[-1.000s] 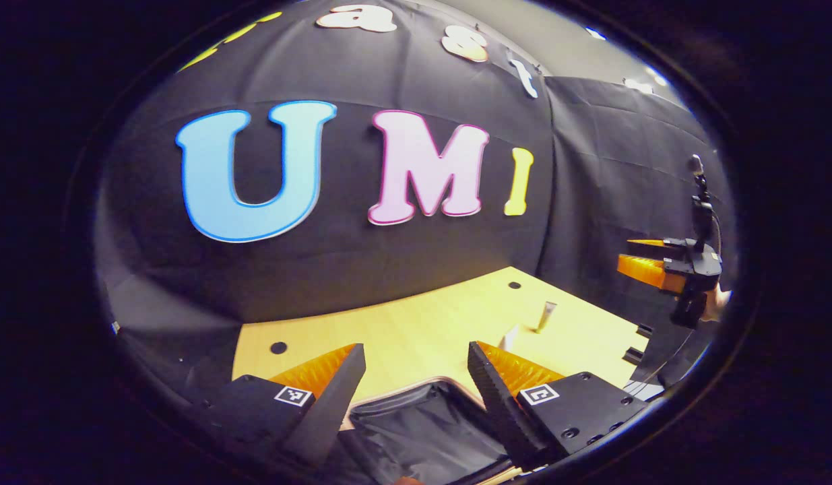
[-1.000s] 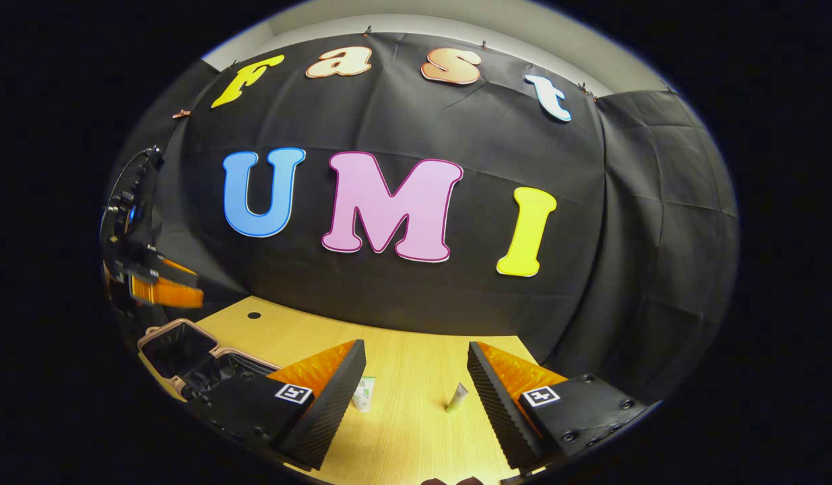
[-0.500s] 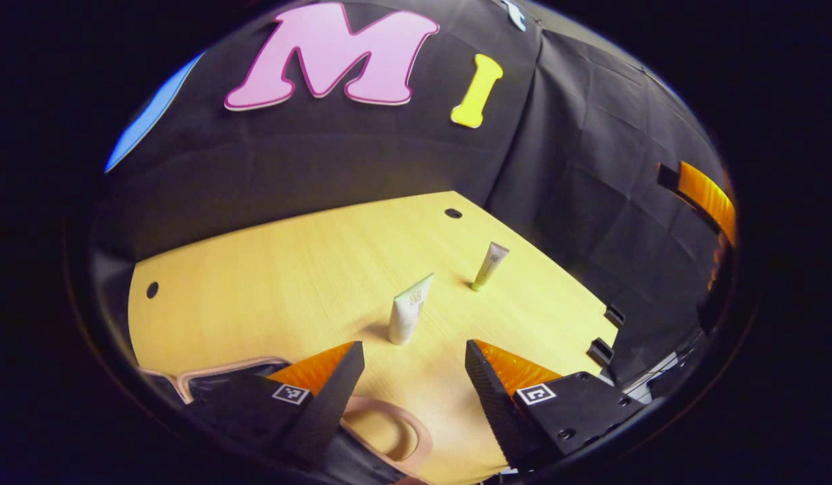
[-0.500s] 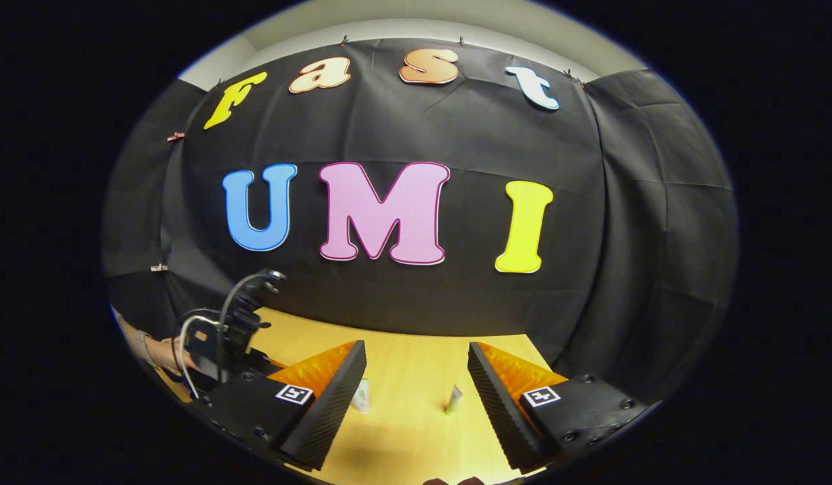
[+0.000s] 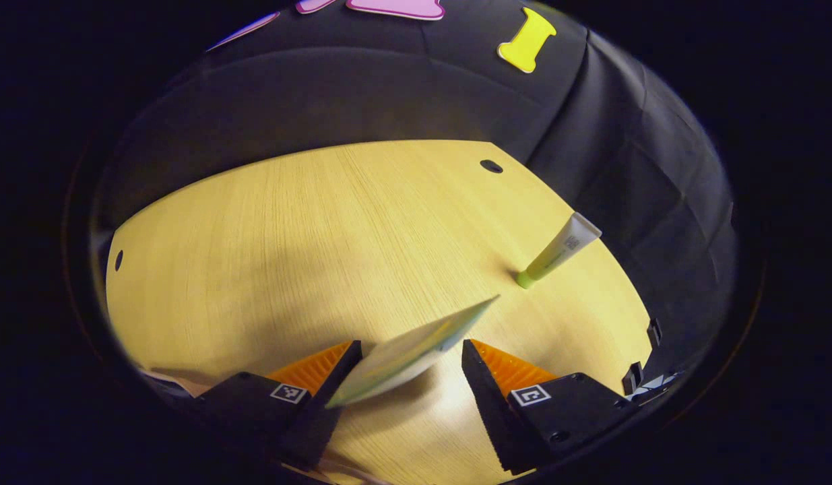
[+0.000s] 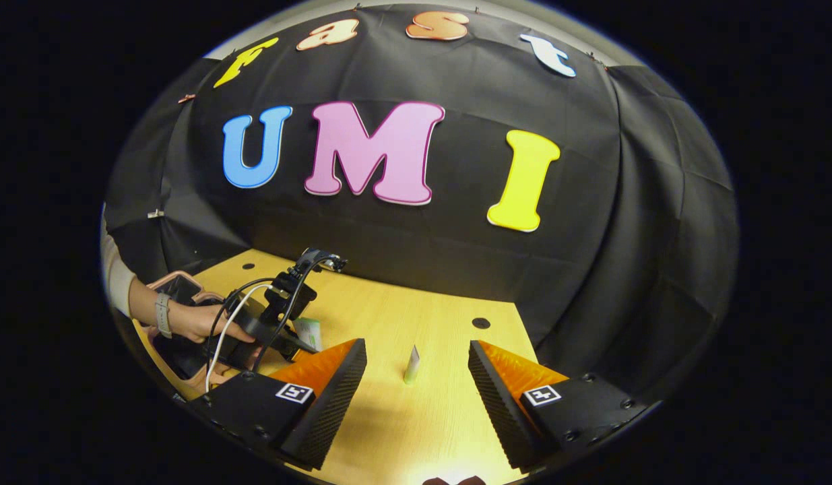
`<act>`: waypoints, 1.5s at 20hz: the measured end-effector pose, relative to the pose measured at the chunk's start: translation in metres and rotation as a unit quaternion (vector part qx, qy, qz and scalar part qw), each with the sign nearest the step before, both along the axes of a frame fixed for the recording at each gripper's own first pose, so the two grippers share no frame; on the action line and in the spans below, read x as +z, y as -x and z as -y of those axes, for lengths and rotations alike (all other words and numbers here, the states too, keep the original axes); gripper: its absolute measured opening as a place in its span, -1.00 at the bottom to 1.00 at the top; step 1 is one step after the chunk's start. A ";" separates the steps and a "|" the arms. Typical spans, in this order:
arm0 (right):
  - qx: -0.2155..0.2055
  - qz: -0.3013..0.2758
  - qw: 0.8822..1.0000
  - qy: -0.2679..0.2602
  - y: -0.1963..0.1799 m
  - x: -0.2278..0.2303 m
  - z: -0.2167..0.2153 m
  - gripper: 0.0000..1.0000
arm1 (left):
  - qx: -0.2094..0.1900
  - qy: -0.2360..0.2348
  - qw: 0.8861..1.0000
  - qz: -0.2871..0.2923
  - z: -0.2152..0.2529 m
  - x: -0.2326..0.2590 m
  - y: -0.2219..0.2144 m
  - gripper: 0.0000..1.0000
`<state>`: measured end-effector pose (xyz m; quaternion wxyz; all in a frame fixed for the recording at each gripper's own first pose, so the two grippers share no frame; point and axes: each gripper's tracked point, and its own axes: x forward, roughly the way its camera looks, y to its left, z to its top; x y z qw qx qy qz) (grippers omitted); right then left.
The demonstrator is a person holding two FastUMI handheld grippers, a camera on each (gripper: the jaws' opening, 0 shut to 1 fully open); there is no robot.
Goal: First open the suitcase, pack the skin care products into it, and then close the suitcase.
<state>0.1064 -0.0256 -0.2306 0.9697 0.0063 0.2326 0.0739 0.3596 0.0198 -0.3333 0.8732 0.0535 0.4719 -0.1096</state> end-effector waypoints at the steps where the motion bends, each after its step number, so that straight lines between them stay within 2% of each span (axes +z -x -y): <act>1: 0.007 -0.009 1.000 -0.006 -0.005 -0.016 -0.002 0.93 | 0.011 -0.009 1.000 0.006 -0.003 0.000 -0.009 0.40; 2: 0.016 -0.023 0.999 -0.015 -0.010 -0.036 -0.006 0.93 | 0.015 -0.004 1.000 0.001 0.001 -0.003 -0.010 0.07; 3: 0.019 -0.045 0.999 -0.023 -0.015 -0.060 -0.009 0.94 | 0.016 0.005 1.000 -0.005 0.008 0.003 -0.006 -0.05; 5: 0.028 -0.089 0.995 -0.039 -0.022 -0.107 -0.015 0.94 | 0.009 0.017 1.000 0.008 0.014 0.020 -0.001 0.00; 7: 0.035 -0.129 0.990 -0.044 -0.031 -0.154 -0.019 0.94 | -0.004 0.015 0.999 0.029 0.020 0.042 0.008 -0.07; 8: 0.036 -0.147 0.987 -0.046 -0.038 -0.175 -0.021 0.95 | -0.013 0.016 0.999 0.036 0.024 0.055 0.014 0.00; 10: 0.032 -0.160 0.985 -0.057 -0.056 -0.199 -0.024 0.96 | -0.016 0.018 0.999 0.048 0.027 0.081 0.032 0.00; 13: 0.010 -0.153 0.986 -0.070 -0.090 -0.220 -0.025 0.94 | 0.004 0.036 0.998 0.044 0.023 0.109 0.070 0.00; 14: 0.004 -0.156 0.985 -0.073 -0.099 -0.228 -0.026 0.92 | 0.015 0.039 0.998 0.039 0.017 0.117 0.085 -0.06; 16: -0.004 -0.160 0.983 -0.086 -0.112 -0.240 -0.032 0.94 | 0.042 0.034 0.998 0.033 -0.008 0.128 0.113 -0.01; 17: -0.008 -0.164 0.982 -0.091 -0.116 -0.246 -0.034 0.94 | 0.058 0.027 0.998 0.029 -0.024 0.131 0.127 -0.07; 18: -0.008 -0.181 0.978 -0.098 -0.114 -0.255 -0.039 0.48 | 0.077 0.018 0.997 0.023 -0.042 0.134 0.141 0.00; 20: -0.017 -0.178 0.980 -0.092 -0.121 -0.253 -0.037 -0.42 | 0.116 0.009 0.993 0.008 -0.079 0.133 0.168 -0.07; 21: -0.014 -0.179 0.980 -0.089 -0.121 -0.252 -0.039 -0.46 | 0.132 0.006 0.991 -0.003 -0.097 0.131 0.180 0.00; 23: 0.000 -0.172 0.981 -0.094 -0.116 -0.233 -0.048 -0.61 | 0.167 -0.003 0.986 -0.031 -0.132 0.125 0.199 -0.07; 24: 0.012 -0.167 0.980 -0.105 -0.107 -0.215 -0.056 -0.49 | 0.181 -0.006 0.982 -0.050 -0.147 0.122 0.208 -0.07; 25: 0.022 -0.161 0.980 -0.118 -0.099 -0.197 -0.063 -0.49 | 0.195 -0.008 0.978 -0.075 -0.160 0.119 0.219 0.00; 26: 0.033 -0.154 0.979 -0.128 -0.092 -0.180 -0.070 -0.49 | 0.210 -0.009 0.972 -0.104 -0.173 0.113 0.229 -0.06; 29: 0.064 -0.134 0.978 -0.144 -0.065 -0.131 -0.096 -0.50 | 0.243 -0.016 0.950 -0.193 -0.213 0.082 0.258 0.00; 30: 0.078 -0.127 0.978 -0.147 -0.054 -0.114 -0.108 -0.49 | 0.251 -0.018 0.942 -0.222 -0.224 0.071 0.265 -0.06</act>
